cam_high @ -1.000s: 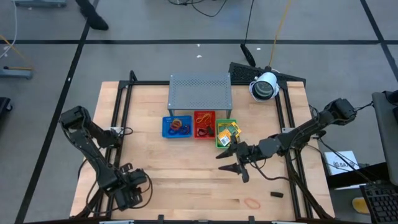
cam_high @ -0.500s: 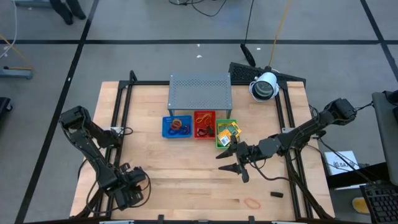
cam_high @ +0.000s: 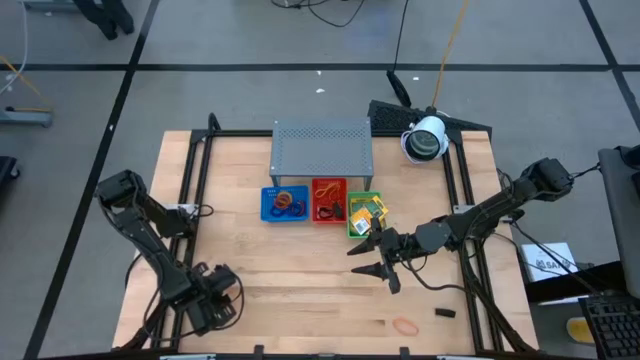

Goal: Pick & Place Office Desk Supplies
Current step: Put the orange rubber band into the red bin

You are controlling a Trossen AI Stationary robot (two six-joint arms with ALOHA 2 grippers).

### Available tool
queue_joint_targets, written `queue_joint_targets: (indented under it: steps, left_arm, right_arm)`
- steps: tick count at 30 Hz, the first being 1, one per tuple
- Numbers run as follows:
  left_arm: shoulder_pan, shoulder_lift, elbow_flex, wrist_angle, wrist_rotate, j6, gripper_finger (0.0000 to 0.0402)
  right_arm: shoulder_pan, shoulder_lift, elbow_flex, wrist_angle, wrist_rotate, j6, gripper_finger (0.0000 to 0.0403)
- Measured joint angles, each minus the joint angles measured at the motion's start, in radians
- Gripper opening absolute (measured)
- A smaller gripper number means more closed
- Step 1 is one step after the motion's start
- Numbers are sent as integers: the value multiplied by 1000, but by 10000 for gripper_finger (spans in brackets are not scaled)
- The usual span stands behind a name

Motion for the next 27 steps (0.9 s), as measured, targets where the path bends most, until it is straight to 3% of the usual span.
queue_joint_targets:
  steps: [15, 21, 27]
  left_arm:
    - [110, 0, 1, 82, 150, -212, 175]
    - [164, 0, 1, 91, 257, -244, 175]
    - [190, 0, 1, 31, 270, -245, 175]
  right_arm:
    - [0, 0, 0, 0, 0, 0, 196]
    - [0, 0, 0, 0, 0, 0, 196]
    - [0, 0, 0, 0, 0, 0, 196]
